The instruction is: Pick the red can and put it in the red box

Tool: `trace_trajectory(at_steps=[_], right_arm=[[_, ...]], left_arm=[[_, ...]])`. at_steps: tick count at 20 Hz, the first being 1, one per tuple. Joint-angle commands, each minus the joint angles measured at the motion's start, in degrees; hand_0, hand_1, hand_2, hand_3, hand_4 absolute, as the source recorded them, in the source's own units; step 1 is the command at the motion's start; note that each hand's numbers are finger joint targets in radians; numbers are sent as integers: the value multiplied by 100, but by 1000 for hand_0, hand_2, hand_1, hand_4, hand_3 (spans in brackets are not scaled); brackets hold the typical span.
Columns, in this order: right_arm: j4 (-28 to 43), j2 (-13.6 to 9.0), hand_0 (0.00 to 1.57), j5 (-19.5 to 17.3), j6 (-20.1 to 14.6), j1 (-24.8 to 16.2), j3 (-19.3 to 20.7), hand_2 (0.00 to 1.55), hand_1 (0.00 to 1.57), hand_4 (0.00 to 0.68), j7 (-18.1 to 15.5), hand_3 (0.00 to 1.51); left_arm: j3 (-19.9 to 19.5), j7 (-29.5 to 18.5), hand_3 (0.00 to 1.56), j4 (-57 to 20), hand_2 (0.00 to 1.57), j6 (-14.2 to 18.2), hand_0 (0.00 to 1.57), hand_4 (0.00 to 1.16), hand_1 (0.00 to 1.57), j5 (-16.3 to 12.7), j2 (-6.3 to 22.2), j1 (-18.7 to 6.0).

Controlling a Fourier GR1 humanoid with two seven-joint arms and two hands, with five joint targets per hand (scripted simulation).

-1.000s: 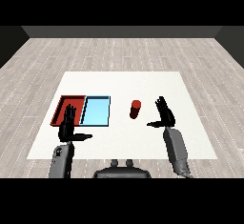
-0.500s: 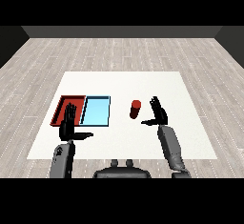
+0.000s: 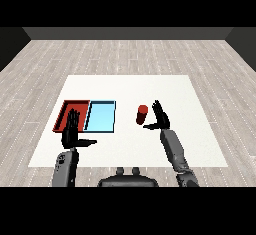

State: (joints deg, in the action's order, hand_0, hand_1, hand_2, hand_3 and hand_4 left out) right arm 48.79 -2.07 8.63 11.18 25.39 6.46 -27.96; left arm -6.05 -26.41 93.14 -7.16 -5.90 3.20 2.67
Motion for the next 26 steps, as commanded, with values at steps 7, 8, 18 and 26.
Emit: trace_trajectory(at_steps=[7,8,18,26], right_arm=[[-634,143,0,79,-117,179,-67,0,0,0,-275,0],[-329,74,0,218,-147,335,2,0,0,0,115,0],[-1787,-26,0,323,-115,1162,35,0,0,0,-415,0],[-2221,205,0,554,-440,1600,-279,0,0,0,-553,0]], left_arm=[[-38,-367,0,-442,0,-37,0,0,0,49,-6,-100],[-219,21,0,-198,0,-206,0,0,0,-239,200,-177],[-157,206,0,-29,0,139,0,0,0,-16,103,-352],[-311,304,0,170,0,-139,0,0,0,-311,275,-143]])
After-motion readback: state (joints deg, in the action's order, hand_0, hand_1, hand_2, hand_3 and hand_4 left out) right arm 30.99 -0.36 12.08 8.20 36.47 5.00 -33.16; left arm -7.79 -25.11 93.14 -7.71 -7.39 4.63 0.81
